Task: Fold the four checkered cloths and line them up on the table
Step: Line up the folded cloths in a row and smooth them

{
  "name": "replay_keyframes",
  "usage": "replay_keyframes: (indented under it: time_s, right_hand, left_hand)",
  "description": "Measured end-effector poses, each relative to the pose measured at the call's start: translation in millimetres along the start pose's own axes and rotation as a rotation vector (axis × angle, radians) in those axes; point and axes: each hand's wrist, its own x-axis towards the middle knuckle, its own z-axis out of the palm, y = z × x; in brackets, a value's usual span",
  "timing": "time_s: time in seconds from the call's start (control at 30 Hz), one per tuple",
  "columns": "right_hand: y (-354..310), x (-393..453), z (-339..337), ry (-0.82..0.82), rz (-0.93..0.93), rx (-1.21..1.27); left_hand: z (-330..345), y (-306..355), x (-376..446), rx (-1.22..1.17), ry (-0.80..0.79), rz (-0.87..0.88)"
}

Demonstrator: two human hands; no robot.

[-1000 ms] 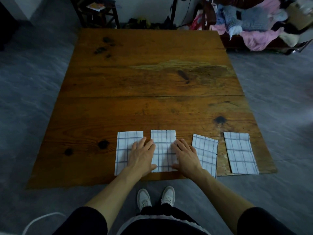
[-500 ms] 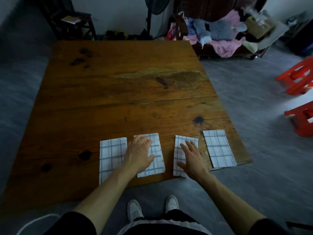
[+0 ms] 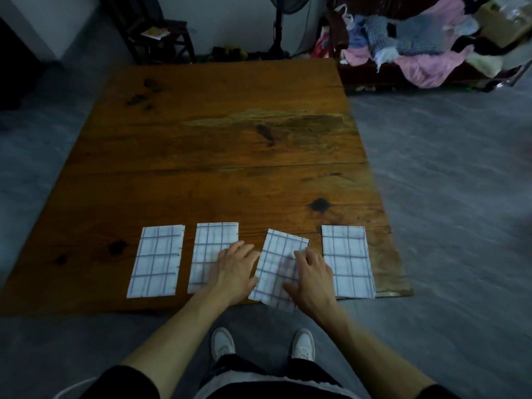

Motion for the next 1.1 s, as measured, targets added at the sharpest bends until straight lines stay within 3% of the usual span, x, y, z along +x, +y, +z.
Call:
replay_keyframes:
  time_s: [0.37,0.8,1.1]
  right_hand:
    - [22,7,-7,-0.129,-0.085,-0.074]
    - [15,1,-1,-0.091,-0.038,-0.181]
    - [13,14,-5,-0.092,-0.070,-0.178]
  left_hand:
    - [11,23,5,0.002,-0.046,-0.005]
    - [1,15,26,0.154,-0.094,0.156]
    - [9,4,29,0.122,-0.112,0.135]
